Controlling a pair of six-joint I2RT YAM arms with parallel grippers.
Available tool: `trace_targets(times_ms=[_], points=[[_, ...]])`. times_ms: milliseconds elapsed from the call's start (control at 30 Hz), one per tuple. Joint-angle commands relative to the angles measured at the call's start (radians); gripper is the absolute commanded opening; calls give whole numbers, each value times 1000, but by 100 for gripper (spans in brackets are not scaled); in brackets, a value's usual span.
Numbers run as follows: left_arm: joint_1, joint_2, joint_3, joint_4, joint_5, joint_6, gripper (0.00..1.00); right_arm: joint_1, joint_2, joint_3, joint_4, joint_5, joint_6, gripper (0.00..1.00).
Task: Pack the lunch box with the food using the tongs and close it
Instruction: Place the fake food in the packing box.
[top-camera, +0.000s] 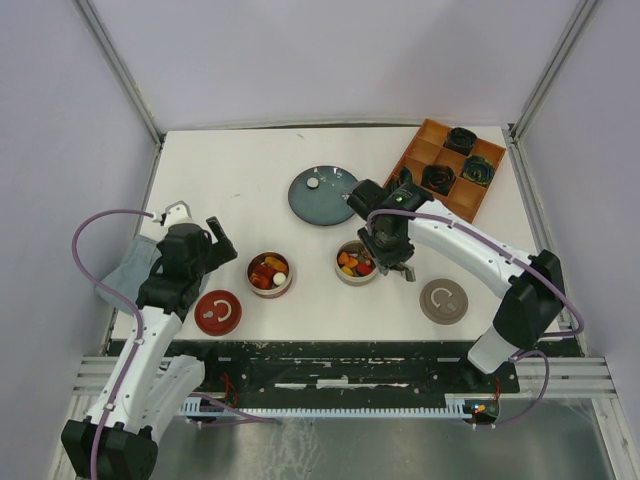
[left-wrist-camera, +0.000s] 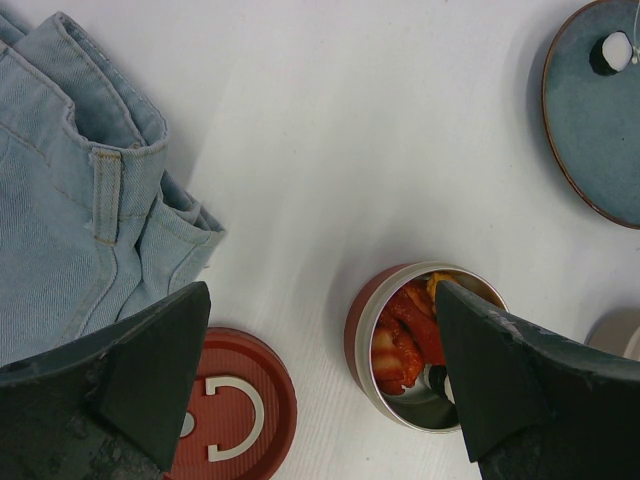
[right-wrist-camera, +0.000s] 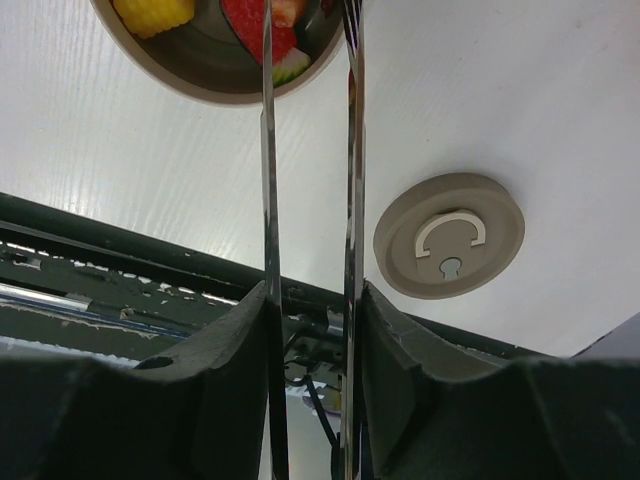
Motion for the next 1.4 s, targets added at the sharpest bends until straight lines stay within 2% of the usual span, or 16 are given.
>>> trace_targets(times_ms=[0,533,767,867,1367], points=[[3,1,3,50,11,31,99,10,-21,54,-23,29,-1,47],[3,1,3,49,12,30,99,10,-76,82,57,-138,-4,46],[3,1,3,51,15,30,99,10,-55,88,8,3,8,46],[3,1,3,51,15,30,99,10,-39,72,-13,8,12,46],[3,5,3,50,14,30,99,15,-31,25,70,-212,5,45]])
